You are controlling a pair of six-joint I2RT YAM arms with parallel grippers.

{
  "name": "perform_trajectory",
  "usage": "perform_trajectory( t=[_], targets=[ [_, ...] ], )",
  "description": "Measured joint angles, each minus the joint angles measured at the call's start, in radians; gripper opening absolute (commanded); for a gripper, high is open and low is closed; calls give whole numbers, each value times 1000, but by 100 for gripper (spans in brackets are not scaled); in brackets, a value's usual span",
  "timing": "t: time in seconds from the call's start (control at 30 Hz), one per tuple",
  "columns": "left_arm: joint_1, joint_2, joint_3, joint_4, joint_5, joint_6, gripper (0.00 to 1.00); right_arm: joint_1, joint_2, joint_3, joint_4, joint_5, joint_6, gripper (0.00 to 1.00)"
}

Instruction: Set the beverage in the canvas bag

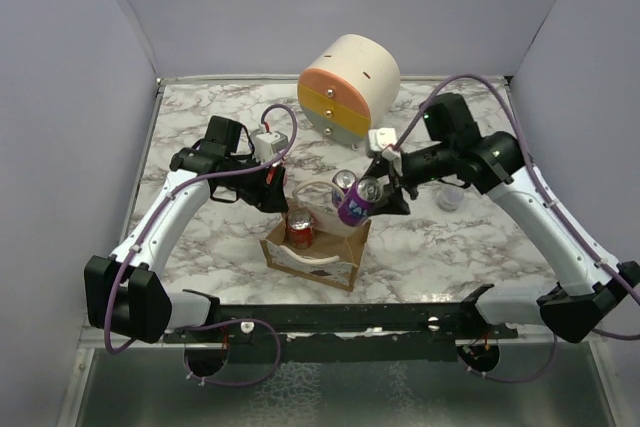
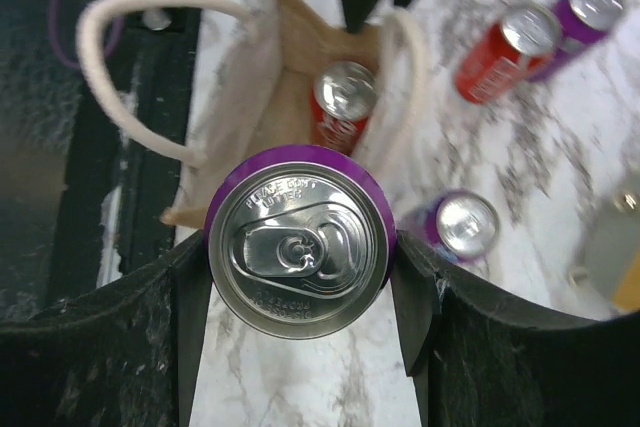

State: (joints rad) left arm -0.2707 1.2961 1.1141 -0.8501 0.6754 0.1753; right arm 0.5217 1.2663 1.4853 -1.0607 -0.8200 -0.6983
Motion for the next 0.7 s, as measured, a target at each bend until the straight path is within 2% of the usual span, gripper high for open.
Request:
perform_trajectory(
  t=[0.13,0.23,0.43,0.7],
  targets=[
    [0,0,-6,-1,1,7,62,157,64,34,0,-6,3,1],
    [0,0,-15,-11,2,18,62,227,124,57,10,16,0,1],
    [0,0,-15,-36,4,37,62,306,220,59,32,92,-14,1],
    [0,0,-15,-54,5,56,61,356,261,52,71,141,-22,1]
  ],
)
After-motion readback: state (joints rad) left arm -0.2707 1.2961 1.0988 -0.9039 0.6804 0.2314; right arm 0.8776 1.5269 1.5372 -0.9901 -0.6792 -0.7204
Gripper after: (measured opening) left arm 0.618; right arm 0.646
